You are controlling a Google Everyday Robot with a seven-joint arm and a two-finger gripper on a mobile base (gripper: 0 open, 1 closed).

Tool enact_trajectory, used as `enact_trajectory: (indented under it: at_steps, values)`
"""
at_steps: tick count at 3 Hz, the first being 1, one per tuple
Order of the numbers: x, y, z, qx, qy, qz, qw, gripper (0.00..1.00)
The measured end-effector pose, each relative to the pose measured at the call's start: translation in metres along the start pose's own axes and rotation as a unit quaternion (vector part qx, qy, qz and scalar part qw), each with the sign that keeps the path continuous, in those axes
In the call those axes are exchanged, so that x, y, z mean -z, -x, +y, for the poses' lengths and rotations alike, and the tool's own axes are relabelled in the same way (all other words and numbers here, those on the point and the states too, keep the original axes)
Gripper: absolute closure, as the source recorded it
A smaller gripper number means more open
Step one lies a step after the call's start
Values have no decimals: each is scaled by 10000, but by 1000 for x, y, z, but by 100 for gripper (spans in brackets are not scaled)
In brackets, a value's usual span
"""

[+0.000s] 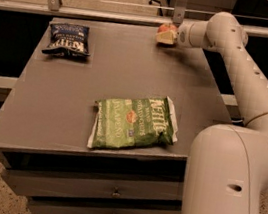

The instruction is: Move apple near green jalapeno chip bag

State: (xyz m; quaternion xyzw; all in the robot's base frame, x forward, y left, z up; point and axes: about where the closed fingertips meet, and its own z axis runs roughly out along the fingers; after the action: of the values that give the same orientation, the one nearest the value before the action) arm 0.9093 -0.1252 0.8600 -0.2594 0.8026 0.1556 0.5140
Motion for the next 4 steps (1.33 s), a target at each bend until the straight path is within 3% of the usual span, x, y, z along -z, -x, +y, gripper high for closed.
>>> enact_trajectory:
  at_steps: [1, 2, 4]
  values:
    - [11, 10, 8, 184, 141, -174, 9996, 70]
    - [49, 25, 34, 516, 473, -396, 9968, 95]
    - [44, 24, 44, 581, 563, -400, 9959, 100]
